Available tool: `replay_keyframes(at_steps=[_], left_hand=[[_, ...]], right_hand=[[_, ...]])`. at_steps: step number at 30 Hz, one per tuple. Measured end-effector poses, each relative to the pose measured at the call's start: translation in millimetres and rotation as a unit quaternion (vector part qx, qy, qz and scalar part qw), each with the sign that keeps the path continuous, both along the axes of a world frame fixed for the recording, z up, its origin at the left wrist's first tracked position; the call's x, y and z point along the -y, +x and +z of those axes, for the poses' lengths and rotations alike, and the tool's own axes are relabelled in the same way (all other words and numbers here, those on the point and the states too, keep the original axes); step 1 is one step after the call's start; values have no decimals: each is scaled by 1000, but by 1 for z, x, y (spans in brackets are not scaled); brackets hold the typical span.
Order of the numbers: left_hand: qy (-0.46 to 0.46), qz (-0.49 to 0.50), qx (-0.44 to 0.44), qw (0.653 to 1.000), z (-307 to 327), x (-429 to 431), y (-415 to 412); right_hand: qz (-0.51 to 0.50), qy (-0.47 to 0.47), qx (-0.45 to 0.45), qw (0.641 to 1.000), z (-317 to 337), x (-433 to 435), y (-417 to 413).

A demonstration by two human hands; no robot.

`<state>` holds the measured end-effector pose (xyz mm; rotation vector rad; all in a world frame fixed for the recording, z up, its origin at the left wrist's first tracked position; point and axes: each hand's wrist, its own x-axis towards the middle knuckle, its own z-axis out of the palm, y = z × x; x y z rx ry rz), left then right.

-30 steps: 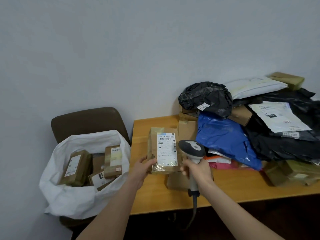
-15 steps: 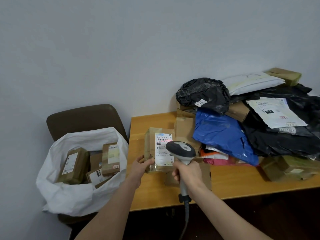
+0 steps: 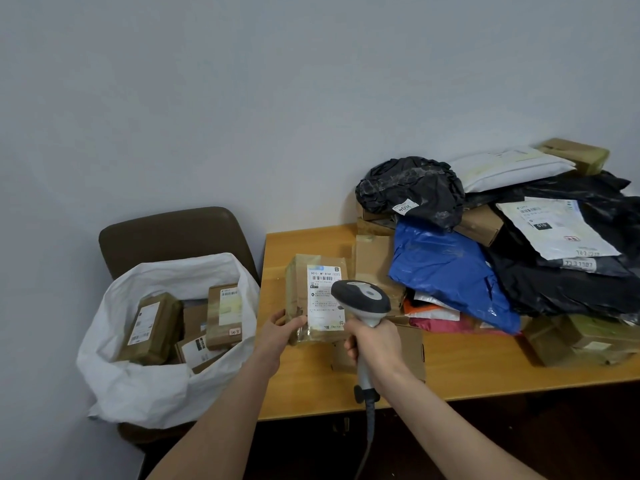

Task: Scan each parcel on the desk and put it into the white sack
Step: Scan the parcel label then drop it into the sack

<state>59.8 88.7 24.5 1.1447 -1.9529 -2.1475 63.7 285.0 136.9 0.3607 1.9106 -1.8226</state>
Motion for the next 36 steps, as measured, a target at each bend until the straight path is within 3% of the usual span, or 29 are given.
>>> replay_keyframes(at_steps=[9, 16, 22, 26, 31, 36], left_hand=[[-19, 66, -5, 998, 19, 64, 28], [-58, 133, 14, 989, 17, 181, 52], [-94, 172, 84, 977, -19, 309, 61], [-114, 145, 145, 972, -62, 372, 46], [-82, 68, 159, 982, -108, 387, 3], [-237, 5, 190, 953, -131, 398, -21]], right_hand=[[74, -16, -3, 997, -6, 80, -16], [148, -2, 8, 989, -29, 206, -23], [153, 47, 59, 985, -79, 322, -39], [129, 99, 68, 984, -114, 377, -57], [98, 117, 90, 984, -150, 402, -78], [69, 137, 114, 981, -174, 410, -97]])
